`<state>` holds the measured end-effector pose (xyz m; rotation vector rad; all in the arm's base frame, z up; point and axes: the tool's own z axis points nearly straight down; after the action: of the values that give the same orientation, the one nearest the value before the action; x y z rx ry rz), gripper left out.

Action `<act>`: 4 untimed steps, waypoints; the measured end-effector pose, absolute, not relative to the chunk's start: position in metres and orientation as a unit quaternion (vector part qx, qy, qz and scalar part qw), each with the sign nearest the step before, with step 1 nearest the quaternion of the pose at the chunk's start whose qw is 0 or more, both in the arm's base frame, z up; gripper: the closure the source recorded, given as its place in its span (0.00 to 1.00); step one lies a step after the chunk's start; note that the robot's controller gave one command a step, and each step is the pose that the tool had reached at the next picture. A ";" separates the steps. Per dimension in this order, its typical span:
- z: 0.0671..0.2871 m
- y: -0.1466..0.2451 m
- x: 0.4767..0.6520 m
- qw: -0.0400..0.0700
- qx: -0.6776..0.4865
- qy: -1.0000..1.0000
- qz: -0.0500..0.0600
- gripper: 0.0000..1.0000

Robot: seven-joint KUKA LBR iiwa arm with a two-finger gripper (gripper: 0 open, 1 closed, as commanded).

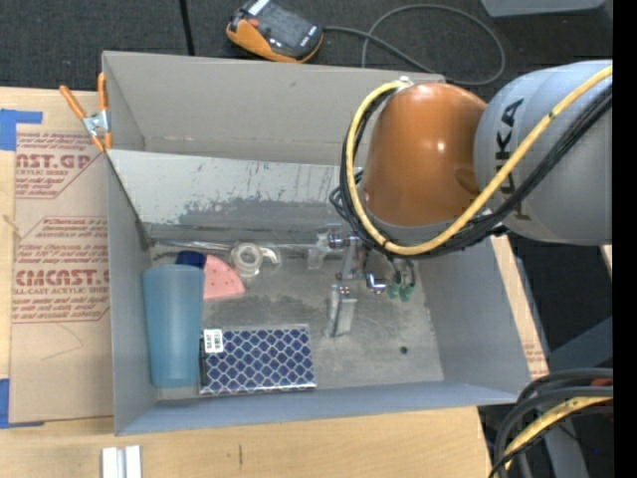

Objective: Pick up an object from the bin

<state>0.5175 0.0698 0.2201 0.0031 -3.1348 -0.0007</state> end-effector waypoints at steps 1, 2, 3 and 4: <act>0.224 0.069 0.519 -0.001 0.000 -1.000 -0.001 0.00; 0.207 0.077 0.516 -0.004 0.035 -0.999 0.000 0.00; 0.160 0.093 0.507 -0.001 0.090 -0.996 -0.001 0.00; 0.135 0.120 0.505 -0.001 -0.005 -1.000 -0.001 0.00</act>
Offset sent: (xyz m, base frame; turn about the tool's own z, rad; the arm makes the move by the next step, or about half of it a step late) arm -0.0192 0.0335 -0.0698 -0.2579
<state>0.5055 0.1198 0.1354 -0.0163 -3.1432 -0.0023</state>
